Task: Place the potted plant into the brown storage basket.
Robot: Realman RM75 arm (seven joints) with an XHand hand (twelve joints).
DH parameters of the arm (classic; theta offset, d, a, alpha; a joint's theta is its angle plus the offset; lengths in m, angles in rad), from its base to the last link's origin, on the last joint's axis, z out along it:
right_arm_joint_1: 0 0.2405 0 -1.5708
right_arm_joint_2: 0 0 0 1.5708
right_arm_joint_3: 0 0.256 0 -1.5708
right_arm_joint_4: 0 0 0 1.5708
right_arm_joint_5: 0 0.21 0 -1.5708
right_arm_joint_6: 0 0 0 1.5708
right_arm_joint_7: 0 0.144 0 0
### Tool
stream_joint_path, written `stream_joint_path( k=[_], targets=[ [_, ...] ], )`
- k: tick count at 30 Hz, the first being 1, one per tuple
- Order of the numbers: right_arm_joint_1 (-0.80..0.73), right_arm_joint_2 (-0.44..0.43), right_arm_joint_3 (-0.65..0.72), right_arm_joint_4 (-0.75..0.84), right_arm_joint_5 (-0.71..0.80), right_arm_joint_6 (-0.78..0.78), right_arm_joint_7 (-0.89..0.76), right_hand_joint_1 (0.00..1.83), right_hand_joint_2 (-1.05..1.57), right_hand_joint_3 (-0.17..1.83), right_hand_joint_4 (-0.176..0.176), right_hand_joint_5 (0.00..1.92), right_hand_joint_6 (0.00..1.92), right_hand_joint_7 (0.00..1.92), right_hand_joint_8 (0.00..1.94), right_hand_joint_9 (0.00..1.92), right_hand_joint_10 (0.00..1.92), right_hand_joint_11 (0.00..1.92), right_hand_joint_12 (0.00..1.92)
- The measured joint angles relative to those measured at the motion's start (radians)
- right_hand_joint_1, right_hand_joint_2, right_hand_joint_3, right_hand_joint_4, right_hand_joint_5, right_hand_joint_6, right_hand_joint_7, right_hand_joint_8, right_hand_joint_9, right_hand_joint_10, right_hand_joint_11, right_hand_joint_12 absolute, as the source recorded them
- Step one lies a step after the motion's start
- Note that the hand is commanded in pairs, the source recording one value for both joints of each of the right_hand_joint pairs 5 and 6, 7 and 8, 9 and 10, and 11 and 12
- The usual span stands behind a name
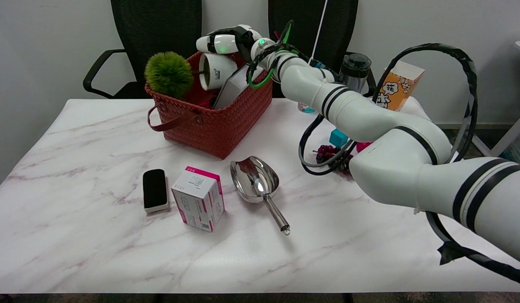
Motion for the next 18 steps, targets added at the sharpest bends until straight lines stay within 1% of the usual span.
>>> stream_joint_path(
  k=[5, 10, 12, 14, 15, 17, 18],
  targets=[
    [-0.009, 0.007, 0.002, 0.02, 0.001, -0.001, -0.002, 1.06, 0.34, 0.86, 0.0, 0.43, 0.43, 0.12, 0.12, 0.0, 0.0, 0.0, 0.0],
    [-0.021, 0.016, 0.004, 0.042, 0.001, -0.001, -0.004, 1.06, 0.35, 0.83, 0.0, 0.41, 0.41, 0.14, 0.14, 0.0, 0.0, 0.0, 0.0],
    [-0.027, 0.021, 0.005, 0.054, 0.001, -0.001, -0.004, 1.06, 0.38, 0.81, 0.0, 0.42, 0.42, 0.18, 0.18, 0.01, 0.01, 0.0, 0.0],
    [-0.034, 0.027, 0.006, 0.071, 0.002, -0.001, -0.005, 1.05, 0.43, 0.77, 0.0, 0.44, 0.44, 0.23, 0.23, 0.09, 0.09, 0.0, 0.0],
    [-0.038, 0.032, 0.007, 0.083, 0.002, 0.0, -0.005, 1.06, 0.49, 0.73, 0.0, 0.48, 0.48, 0.27, 0.27, 0.21, 0.21, 0.0, 0.0],
    [-0.051, 0.043, 0.009, 0.112, 0.002, 0.0, -0.005, 1.07, 0.57, 0.66, 0.0, 0.54, 0.54, 0.33, 0.33, 0.37, 0.37, 0.0, 0.0],
    [-0.056, 0.048, 0.01, 0.124, 0.002, 0.001, -0.005, 1.07, 0.58, 0.66, 0.0, 0.56, 0.56, 0.35, 0.35, 0.39, 0.39, 0.0, 0.0]
  ],
)
